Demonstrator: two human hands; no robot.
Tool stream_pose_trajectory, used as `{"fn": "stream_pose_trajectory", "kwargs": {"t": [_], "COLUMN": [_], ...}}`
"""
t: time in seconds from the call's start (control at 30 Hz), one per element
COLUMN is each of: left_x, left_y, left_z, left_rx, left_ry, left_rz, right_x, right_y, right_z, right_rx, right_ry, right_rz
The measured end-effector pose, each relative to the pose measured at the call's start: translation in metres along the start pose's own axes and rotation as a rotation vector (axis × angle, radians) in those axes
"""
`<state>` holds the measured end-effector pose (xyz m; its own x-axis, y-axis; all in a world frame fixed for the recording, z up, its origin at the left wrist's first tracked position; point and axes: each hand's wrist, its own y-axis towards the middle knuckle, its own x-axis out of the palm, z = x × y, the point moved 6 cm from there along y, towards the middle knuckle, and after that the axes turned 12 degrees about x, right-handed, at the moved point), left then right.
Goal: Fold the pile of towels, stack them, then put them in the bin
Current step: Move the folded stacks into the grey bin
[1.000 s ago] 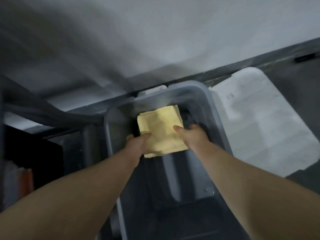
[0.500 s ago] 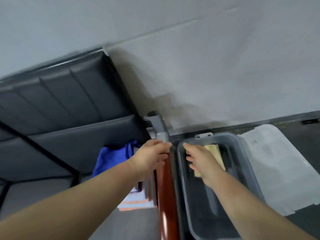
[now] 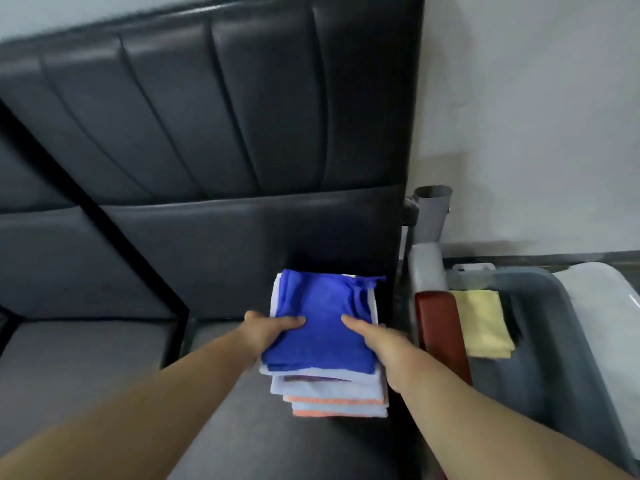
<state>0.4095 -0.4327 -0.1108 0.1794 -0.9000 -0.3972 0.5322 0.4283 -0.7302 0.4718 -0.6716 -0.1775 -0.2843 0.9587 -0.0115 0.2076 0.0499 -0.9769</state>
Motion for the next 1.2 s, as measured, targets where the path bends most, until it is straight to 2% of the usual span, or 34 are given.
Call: {"fn": "stream_pose_trajectory", "kwargs": {"t": [0.1,0.23,0.43,0.7,0.8,0.93,1.07,1.2], "left_x": [0.036,0.054,0.054,0.029,0.011,0.012,0.071,0.182], "left_y": [0.019,0.027,0.029,-0.001,-0.025,-0.071,-0.127,-0.16], "left_z": [-0.045,-0.062,-0.06,-0.066,-0.031,0.059,0.153,0.213], "left_rx": [-0.137,-0.128,-0.154,-0.089,-0.014,0.128,0.23,0.301], "left_ry": [-0.225,-0.401,-0.477,-0.488,-0.463,-0.47,-0.401,-0.328], "left_rz": [-0.255,-0.394,-0.482,-0.411,-0.358,-0.384,-0.451,-0.491], "right_x": [0.011,0.022,0.023,0.034,0.029,-0.015,-0.113,-0.234], "right_y": [0.006,0.006,0.01,-0.015,-0.049,-0.112,-0.171,-0.186], "right_z": [0.019,0.011,0.011,0.014,0.003,-0.039,-0.065,-0.059], "right_rx": [0.083,0.037,0.043,-0.038,-0.062,-0.144,-0.22,-0.284], "right_ry": [0.076,0.114,0.118,-0.045,-0.016,0.081,0.196,0.332], "right_rz": [-0.193,-0.324,-0.368,-0.324,-0.37,-0.414,-0.407,-0.338]}}
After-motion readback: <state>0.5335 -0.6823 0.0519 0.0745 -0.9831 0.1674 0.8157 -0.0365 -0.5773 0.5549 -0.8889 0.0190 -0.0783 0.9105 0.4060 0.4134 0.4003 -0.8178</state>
